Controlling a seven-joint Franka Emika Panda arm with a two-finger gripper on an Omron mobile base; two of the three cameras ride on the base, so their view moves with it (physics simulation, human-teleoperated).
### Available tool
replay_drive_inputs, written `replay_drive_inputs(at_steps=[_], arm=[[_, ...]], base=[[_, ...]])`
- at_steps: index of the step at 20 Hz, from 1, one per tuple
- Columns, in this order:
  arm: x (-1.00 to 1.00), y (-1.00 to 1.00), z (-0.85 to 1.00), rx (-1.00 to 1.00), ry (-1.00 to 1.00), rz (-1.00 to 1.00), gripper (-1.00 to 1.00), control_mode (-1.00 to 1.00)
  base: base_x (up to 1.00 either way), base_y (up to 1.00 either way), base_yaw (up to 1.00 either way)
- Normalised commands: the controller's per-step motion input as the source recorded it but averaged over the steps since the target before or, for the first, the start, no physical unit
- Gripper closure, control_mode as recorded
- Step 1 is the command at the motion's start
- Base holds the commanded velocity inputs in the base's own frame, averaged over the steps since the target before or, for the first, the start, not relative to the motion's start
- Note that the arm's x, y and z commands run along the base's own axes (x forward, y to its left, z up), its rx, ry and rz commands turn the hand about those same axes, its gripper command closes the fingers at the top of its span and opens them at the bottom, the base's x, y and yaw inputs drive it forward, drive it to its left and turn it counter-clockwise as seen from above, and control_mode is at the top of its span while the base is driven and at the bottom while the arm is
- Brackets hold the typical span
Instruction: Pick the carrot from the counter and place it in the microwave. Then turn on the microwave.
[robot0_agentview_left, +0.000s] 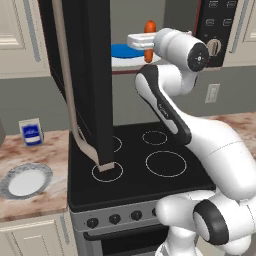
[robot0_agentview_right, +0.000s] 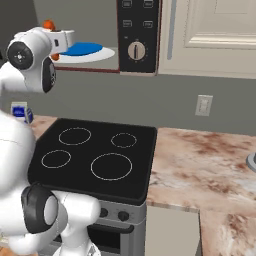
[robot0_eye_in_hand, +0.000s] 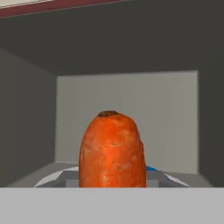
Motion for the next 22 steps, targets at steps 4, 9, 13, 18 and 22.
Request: replay_drive_inputs(at_steps=[4, 9, 13, 18, 22], arm=[[0.31, 0.00, -0.01, 0.00, 0.00, 0.00, 1.00, -1.00], [0.31, 0.00, -0.01, 0.00, 0.03, 0.00, 1.00, -1.00], [0.40, 0.00, -0.01, 0.00, 0.05, 0.00, 1.00, -1.00], [0.36, 0.00, -0.06, 0.00, 0.05, 0.00, 1.00, -1.00], [0.25, 0.00, -0.17, 0.00, 0.05, 0.00, 1.00, -1.00]], base=[[0.00, 0.00, 0.00], [0.00, 0.00, 0.00], [0.00, 0.00, 0.00], [0.00, 0.00, 0.00], [0.00, 0.00, 0.00]])
